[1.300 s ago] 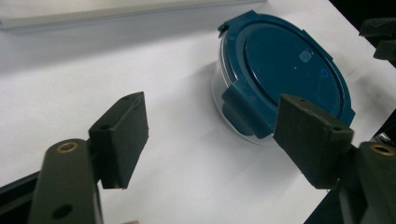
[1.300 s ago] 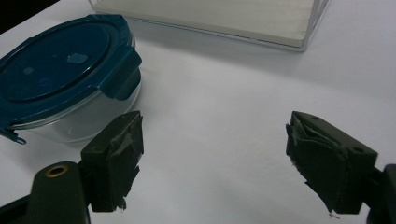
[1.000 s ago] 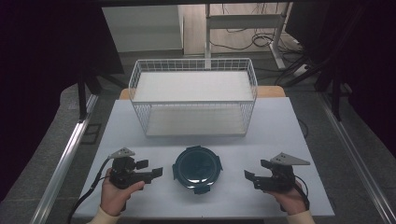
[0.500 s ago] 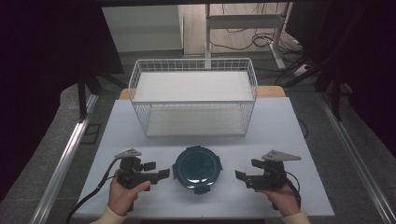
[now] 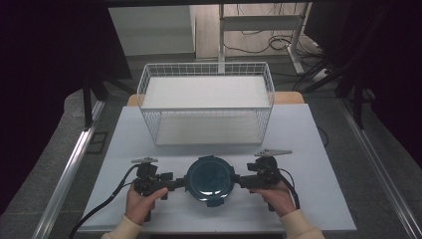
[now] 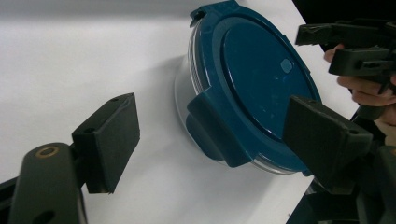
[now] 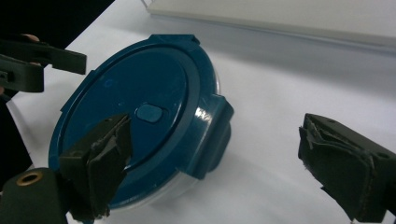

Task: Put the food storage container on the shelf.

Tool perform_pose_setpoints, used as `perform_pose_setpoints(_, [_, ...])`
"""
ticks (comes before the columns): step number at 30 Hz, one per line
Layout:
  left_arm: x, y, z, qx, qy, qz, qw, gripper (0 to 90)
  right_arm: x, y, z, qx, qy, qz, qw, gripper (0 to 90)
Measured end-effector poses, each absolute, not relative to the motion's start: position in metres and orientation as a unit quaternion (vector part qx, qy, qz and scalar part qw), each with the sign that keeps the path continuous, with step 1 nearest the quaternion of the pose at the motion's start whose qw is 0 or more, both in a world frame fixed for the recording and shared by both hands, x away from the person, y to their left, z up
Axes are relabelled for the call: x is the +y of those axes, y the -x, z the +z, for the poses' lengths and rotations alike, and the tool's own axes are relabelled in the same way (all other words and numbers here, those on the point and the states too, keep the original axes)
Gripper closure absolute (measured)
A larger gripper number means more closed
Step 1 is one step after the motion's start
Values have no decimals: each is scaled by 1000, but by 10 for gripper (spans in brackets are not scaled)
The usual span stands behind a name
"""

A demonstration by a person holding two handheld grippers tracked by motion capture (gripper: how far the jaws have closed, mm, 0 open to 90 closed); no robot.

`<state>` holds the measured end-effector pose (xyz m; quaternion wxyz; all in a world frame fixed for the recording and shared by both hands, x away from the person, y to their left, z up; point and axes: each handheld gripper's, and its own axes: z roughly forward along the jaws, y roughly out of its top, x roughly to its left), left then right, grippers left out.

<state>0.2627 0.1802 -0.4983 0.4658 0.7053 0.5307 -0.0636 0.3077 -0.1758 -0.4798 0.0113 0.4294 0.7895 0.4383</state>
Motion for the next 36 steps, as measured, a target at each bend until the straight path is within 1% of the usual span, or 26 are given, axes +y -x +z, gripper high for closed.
perform_pose_setpoints(11, [169, -272, -517, 542, -689, -107, 468, 180, -169, -320, -493, 782, -448, 433, -37, 81])
perform_pose_setpoints(17, [165, -275, -525, 539, -680, -143, 477, 182, -162, -324, -502, 775, -459, 429, -75, 81])
perform_pose_setpoints(24, [161, -275, -530, 535, -673, -164, 483, 198, -155, -326, -510, 767, -468, 426, -110, 83])
perform_pose_setpoints(30, [157, -273, -533, 540, -664, -184, 483, 220, -151, -323, -512, 763, -467, 427, -134, 116])
perform_pose_setpoints(31, [156, -273, -533, 539, -661, -192, 486, 232, -151, -323, -512, 762, -467, 427, -140, 131])
perform_pose_setpoints(32, [156, -272, -533, 538, -661, -195, 485, 263, -150, -323, -512, 760, -466, 428, -148, 161])
perform_pose_setpoints(36, [157, -272, -531, 542, -659, -190, 486, 288, -150, -322, -512, 752, -479, 424, -158, 190])
